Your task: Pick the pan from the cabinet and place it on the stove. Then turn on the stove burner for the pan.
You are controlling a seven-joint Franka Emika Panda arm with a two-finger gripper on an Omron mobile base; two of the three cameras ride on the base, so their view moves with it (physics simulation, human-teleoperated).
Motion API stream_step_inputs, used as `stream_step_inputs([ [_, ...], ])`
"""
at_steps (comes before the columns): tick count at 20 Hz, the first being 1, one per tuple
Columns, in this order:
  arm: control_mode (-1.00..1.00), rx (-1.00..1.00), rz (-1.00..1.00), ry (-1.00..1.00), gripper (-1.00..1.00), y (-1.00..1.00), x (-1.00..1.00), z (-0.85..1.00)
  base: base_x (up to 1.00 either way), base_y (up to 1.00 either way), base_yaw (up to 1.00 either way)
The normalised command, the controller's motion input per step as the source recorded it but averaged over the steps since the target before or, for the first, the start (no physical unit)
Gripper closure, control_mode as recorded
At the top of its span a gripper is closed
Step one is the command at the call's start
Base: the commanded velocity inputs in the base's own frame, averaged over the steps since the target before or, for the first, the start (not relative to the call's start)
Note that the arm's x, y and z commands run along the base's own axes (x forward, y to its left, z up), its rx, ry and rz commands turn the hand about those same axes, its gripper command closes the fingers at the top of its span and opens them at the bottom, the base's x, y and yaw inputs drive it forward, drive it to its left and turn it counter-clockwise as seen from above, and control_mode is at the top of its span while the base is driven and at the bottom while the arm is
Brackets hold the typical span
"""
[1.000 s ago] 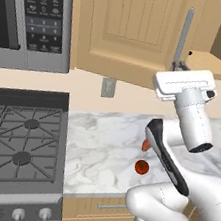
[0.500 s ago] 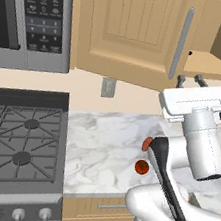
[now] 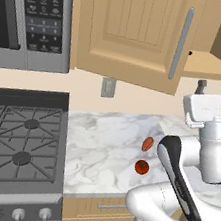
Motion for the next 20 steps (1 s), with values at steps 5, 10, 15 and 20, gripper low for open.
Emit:
stream_step_inputs([
  [5,-1.0,0.11,0.2,0.01,-1.0,-0.62,-0.19,0.18,0.0,0.0,0.0],
  [10,-1.0,0.17,0.13,0.05,-1.0,-0.55,-0.07,0.01,0.0,0.0,0.0],
  [15,-1.0,0.18,0.06,0.22,-1.0,-0.47,0.0,0.02,0.0,0.0,0.0],
  [20,-1.0,0.06,0.1,0.37,-1.0,-0.08,0.06,0.17,0.0,0.0,0.0],
])
